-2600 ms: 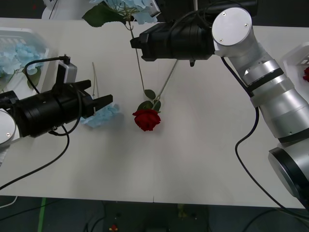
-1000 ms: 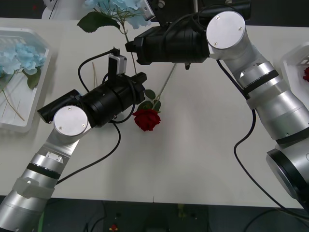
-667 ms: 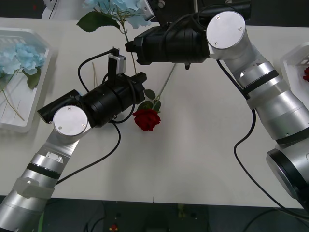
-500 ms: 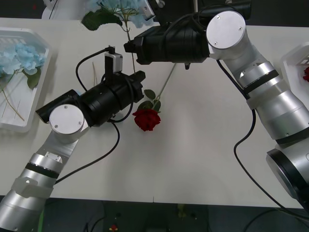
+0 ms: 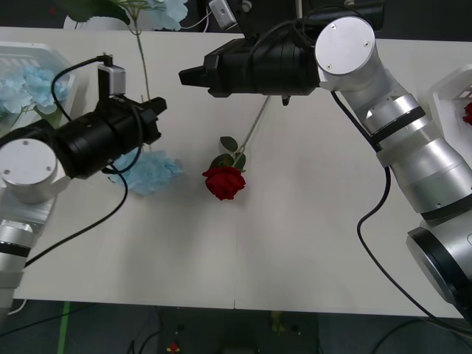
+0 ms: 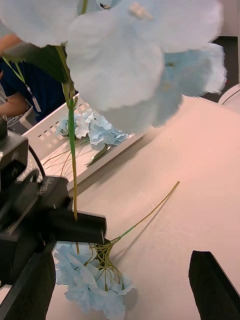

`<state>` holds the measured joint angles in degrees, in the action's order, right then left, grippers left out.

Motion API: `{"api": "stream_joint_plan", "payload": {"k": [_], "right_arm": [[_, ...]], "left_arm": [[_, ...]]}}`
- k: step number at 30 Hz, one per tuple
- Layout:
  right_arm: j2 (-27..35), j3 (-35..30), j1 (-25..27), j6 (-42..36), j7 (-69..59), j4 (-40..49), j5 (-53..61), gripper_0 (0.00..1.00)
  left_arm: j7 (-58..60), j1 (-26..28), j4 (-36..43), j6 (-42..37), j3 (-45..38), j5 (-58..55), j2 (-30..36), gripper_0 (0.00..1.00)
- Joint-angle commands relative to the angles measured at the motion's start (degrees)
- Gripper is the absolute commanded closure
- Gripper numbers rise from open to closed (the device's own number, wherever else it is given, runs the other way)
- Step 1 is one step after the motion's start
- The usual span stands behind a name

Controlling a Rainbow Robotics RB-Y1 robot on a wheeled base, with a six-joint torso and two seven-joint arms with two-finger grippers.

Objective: Put the red flowers into the right box and the blue flowers into the left box

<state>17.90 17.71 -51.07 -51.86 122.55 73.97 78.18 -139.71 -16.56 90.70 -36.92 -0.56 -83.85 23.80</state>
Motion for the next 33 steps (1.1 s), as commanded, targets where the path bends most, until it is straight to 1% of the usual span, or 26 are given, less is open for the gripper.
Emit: {"api": "stream_joint_plan", "payload": {"k": [1,5,9,14,19,25,30,31,33], "right_arm": [[-1.6,0.7,-2.6,0.7,-0.4,2.2,0.7,0.23],[-1.3,0.7,-2.6,0.6,-5.7,2.2,0.1,0.23],[-0.8,0.7,-2.6,0.5,-13.2,2.2,-2.7,0.23],[0.6,0.7,-2.6,0.5,-25.3,2.1,-8.0,0.23],[1.5,0.7,-2.6,0.5,-38.5,2.1,-12.4,0.23],[1.8,0.7,-2.7,0.7,-64.4,2.2,-15.6,0.23],[1.6,0.9,-3.5,0.5,-97.6,2.2,-19.9,0.23],[1.5,0.9,-3.7,0.5,-101.4,2.2,-20.6,0.23],[1.2,1.2,-3.9,0.4,-114.9,2.2,-22.6,0.23]], "left_arm": [[14.2,0.5,0.5,-3.4,-8.3,3.3,5.3,1.0],[19.3,-0.1,-1.4,-8.0,-15.2,11.1,7.7,1.0],[20.8,-2.7,-6.5,-13.2,-22.5,18.0,10.2,1.0],[20.9,-4.8,-13.7,-14.2,-28.4,25.8,13.8,1.0],[21.8,-5.1,-18.9,-14.1,-30.7,29.9,16.8,1.0],[22.4,-5.1,-24.5,-12.4,-31.6,31.4,19.9,1.0],[23.1,-5.1,-27.2,-8.8,-30.9,33.2,20.0,1.0],[23.2,-5.1,-27.3,-8.6,-30.8,33.2,20.0,0.99],[23.5,-5.1,-27.4,-8.3,-30.5,33.2,20.0,0.89]]}}
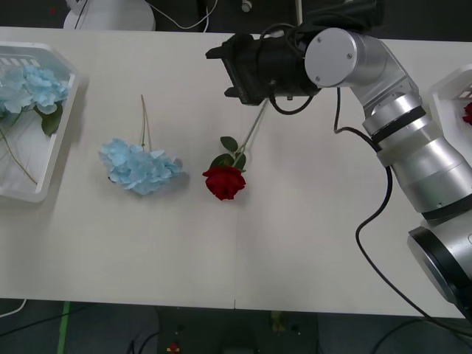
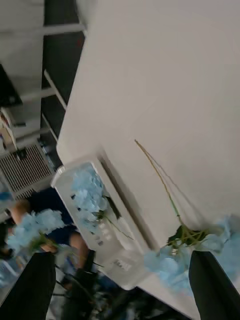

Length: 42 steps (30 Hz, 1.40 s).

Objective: Put the red flowers into the right box and the blue flowers into the left box

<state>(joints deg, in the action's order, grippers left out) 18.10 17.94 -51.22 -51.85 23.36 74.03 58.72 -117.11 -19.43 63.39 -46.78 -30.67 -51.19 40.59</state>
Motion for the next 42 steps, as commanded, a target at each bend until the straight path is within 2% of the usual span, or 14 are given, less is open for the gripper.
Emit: {"api": "stream_joint_plan", "payload": {"k": [1,2,4,6,9,17,19,23,26,31,35,42], "right_arm": [[1.0,1.3,-4.1,0.0,-22.0,2.2,-4.2,0.23],[0.9,1.6,-4.6,-1.1,-29.4,2.2,-5.9,0.23],[0.4,1.7,-5.1,-2.9,-37.1,2.2,-7.8,0.23],[-0.1,1.8,-5.7,-5.2,-51.0,2.1,-11.2,0.23],[-0.9,2.2,-6.4,-8.2,-65.5,2.2,-15.1,0.23],[-1.7,7.0,-8.4,-14.8,-100.1,2.2,-24.4,0.23],[-2.5,7.6,-8.5,-18.0,-105.3,2.2,-26.1,0.23],[-4.7,8.3,-8.4,-24.7,-107.6,1.6,-25.5,0.23],[-7.1,8.3,-8.5,-28.3,-107.6,-0.6,-25.1,0.23],[-10.0,8.1,-8.4,-28.7,-107.6,-3.5,-29.0,0.22],[-12.7,5.7,-8.4,-26.5,-107.6,-8.4,-32.1,0.23],[-16.2,1.8,-8.5,-25.5,-107.5,-13.5,-37.0,0.23]], "left_arm": [[1.2,-2.3,-0.1,1.5,-0.3,0.5,3.2,0.82],[1.4,-2.3,-0.1,1.7,0.0,-0.1,3.2,0.7],[1.6,-2.3,-0.1,1.9,0.3,-1.1,3.2,0.56],[1.9,-2.4,-0.1,2.0,1.0,-3.1,3.2,0.36],[1.4,-2.8,0.0,2.0,1.8,-7.2,3.3,0.23],[2.4,-5.9,2.0,-3.6,5.0,-22.0,3.2,0.21],[3.1,-6.9,2.0,-5.0,6.0,-25.0,3.2,0.22],[8.8,-8.3,2.6,-5.6,9.2,-28.4,3.2,0.22],[16.7,-9.5,4.6,-5.5,12.3,-27.4,3.2,0.22],[33.1,-11.8,8.3,-5.4,16.8,-22.0,2.5,0.22],[56.3,-14.1,12.3,-4.7,20.9,-15.0,0.1,0.22],[86.8,-16.8,16.2,-4.6,27.4,-2.6,-3.5,0.22]]}}
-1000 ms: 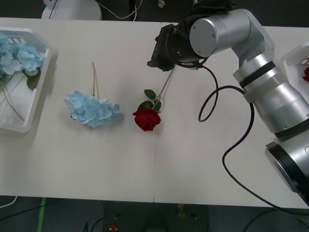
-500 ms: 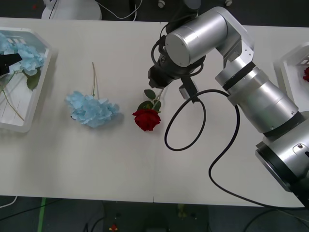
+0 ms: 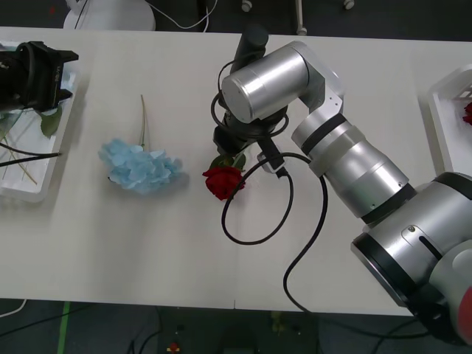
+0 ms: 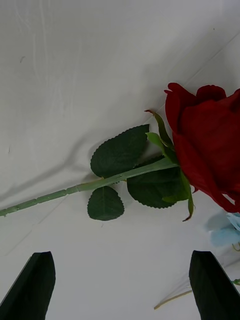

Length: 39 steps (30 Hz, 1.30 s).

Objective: Put the red flowers into the right box and the blue flowers into the left box

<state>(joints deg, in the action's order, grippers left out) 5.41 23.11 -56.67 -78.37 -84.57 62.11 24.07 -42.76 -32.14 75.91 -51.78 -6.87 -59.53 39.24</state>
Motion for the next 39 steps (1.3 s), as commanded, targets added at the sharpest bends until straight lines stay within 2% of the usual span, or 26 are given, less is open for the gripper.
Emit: {"api": "stream_joint_plan", "payload": {"k": [1,9,17,26,33,39], "right_arm": [[-3.8,-4.0,-2.9,1.1,0.5,-2.0,-3.0,0.23],[-6.4,-9.0,-2.9,1.5,2.1,-4.9,-6.9,0.23],[-6.4,-10.9,-2.9,2.3,2.3,-6.1,-8.1,0.23],[-6.4,-10.4,-1.4,6.7,4.2,-10.0,-8.4,0.23],[-6.4,-10.4,-0.4,8.9,4.2,-10.0,-8.9,0.23],[-6.4,-10.2,1.2,10.0,5.0,-10.0,-10.2,0.23]], "left_arm": [[16.6,-4.3,4.1,0.4,4.7,7.3,-2.5,0.22],[52.0,-6.1,6.5,0.4,14.4,20.3,-6.3,0.22],[73.9,-7.1,6.5,0.3,20.0,26.9,-10.1,0.21],[85.2,-7.1,6.0,-1.7,24.4,30.1,-12.0,0.22],[85.0,-7.1,6.1,-8.9,25.8,35.4,-12.4,0.22],[84.5,-6.4,6.0,-11.7,25.8,37.0,-12.1,0.22]]}}
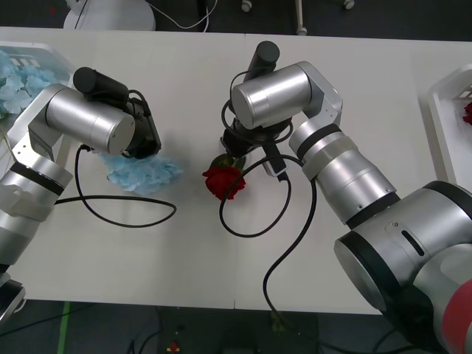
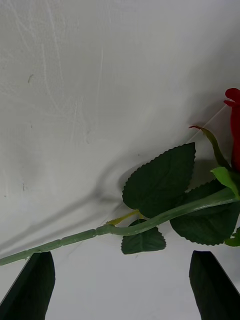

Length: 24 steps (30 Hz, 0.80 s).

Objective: Put the red flowers into the right box and the blue flowers into the left box

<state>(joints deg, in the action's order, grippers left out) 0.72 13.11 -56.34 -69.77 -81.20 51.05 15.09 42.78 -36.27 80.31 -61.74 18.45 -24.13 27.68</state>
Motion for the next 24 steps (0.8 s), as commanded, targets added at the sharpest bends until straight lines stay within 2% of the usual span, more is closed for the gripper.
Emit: {"api": "stream_joint_plan", "payload": {"k": [1,7,17,24], "right_arm": [[-1.7,-0.2,1.1,1.7,1.7,1.1,-1.3,0.23],[-1.7,0.1,2.6,2.8,2.1,1.1,-2.6,0.23],[-1.7,0.5,3.7,3.3,2.1,1.1,-3.4,0.23],[-1.7,0.0,3.4,3.4,2.1,1.2,-2.1,0.23]], "left_arm": [[-1.1,-2.1,1.6,-1.8,0.4,1.6,-0.4,0.22],[-3.1,-0.3,0.5,-1.8,0.4,3.1,0.5,0.22],[-15.5,0.8,-7.7,-1.6,0.8,1.6,0.4,0.22],[-16.9,0.8,-8.7,-1.5,0.8,1.7,0.5,0.22]]}}
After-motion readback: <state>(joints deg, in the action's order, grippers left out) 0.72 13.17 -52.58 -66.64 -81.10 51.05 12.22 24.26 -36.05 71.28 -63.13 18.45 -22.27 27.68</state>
